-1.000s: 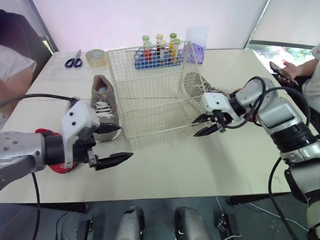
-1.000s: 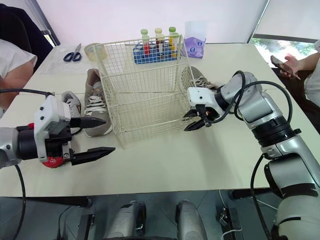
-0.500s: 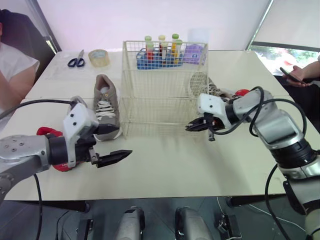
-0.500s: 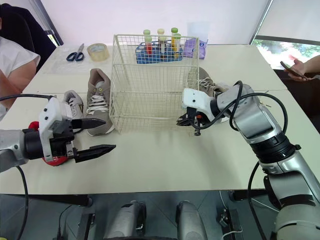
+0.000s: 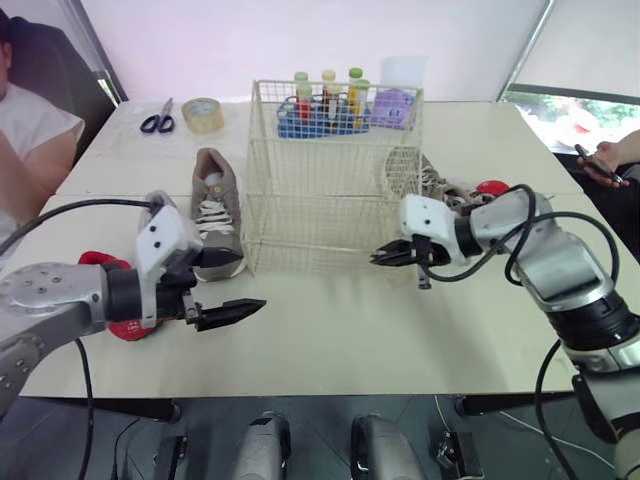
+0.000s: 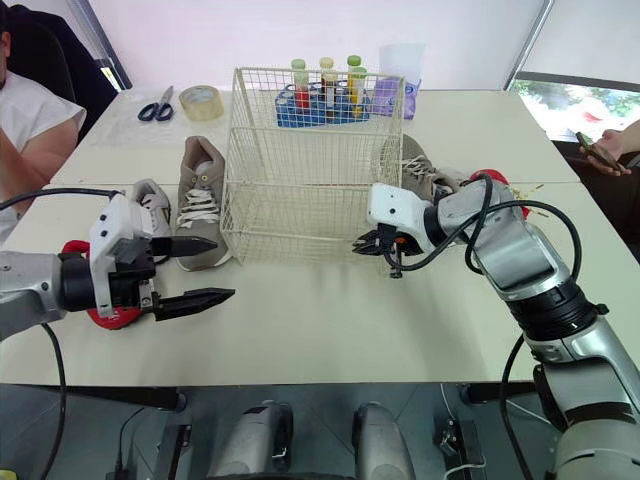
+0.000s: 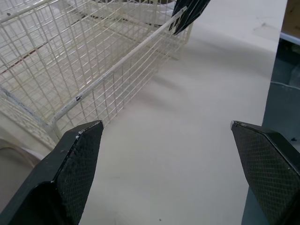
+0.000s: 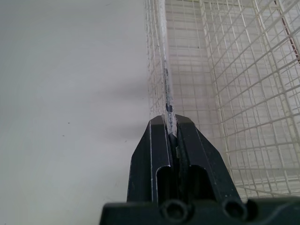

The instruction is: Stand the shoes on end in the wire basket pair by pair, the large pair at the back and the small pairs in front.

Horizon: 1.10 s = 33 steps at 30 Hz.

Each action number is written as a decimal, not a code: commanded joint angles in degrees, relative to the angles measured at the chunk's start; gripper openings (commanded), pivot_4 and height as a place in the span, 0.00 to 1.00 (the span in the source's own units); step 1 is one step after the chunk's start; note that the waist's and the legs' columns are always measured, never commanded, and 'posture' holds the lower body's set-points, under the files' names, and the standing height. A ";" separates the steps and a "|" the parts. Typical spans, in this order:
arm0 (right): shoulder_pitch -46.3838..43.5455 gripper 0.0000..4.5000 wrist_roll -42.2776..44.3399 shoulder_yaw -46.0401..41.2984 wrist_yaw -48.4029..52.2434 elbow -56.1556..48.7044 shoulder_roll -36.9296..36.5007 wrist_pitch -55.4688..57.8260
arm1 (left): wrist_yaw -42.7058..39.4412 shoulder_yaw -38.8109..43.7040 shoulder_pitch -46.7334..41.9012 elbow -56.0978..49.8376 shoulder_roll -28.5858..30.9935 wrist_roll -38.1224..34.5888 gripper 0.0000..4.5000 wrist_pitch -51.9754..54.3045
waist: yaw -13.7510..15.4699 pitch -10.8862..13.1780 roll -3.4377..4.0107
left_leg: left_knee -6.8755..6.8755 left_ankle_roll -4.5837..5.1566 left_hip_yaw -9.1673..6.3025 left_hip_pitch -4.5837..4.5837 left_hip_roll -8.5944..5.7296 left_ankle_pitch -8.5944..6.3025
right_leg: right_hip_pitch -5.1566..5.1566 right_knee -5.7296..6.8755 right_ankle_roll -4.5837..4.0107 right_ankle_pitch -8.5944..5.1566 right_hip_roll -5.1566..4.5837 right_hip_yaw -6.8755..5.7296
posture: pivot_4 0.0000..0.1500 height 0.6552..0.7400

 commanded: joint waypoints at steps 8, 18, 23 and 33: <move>-0.85 0.50 4.45 -7.98 0.19 2.60 -1.18 -3.85 | 0.38 -0.15 -1.11 0.86 -3.46 -0.13 1.00 -0.93 | -0.12 0.00 0.00 | 0.05 0.01 0.00 0.01 0.01 0.00 | 0.00 0.04 0.01 0.01 0.02 0.01 | 1.00 1.00; -2.56 0.62 25.48 -39.18 -15.26 3.65 0.67 14.88 | 16.03 6.54 -0.85 4.84 -17.72 -19.90 1.00 0.22 | 0.05 0.00 -0.05 | 0.44 0.03 -0.15 -0.02 0.11 -0.01 | 0.21 0.11 0.02 0.11 0.09 -0.03 | 1.00 1.00; 11.64 0.99 19.13 -43.18 -23.72 5.53 2.89 5.41 | 19.46 1.90 0.92 -0.58 -19.97 -23.68 1.00 0.22 | 0.04 -0.22 -0.39 | 0.56 0.05 -0.14 0.03 0.10 -0.02 | 0.37 0.03 -0.08 0.18 0.09 0.01 | 1.00 1.00; 19.51 0.99 16.19 -38.12 -32.10 7.43 11.05 -2.89 | 24.66 -8.20 3.78 -6.25 -24.28 -16.51 1.00 -2.01 | -1.48 -0.17 -0.09 | 0.59 0.13 -0.13 0.30 0.12 0.04 | 0.39 0.16 -0.15 0.38 0.32 0.26 | 1.00 1.00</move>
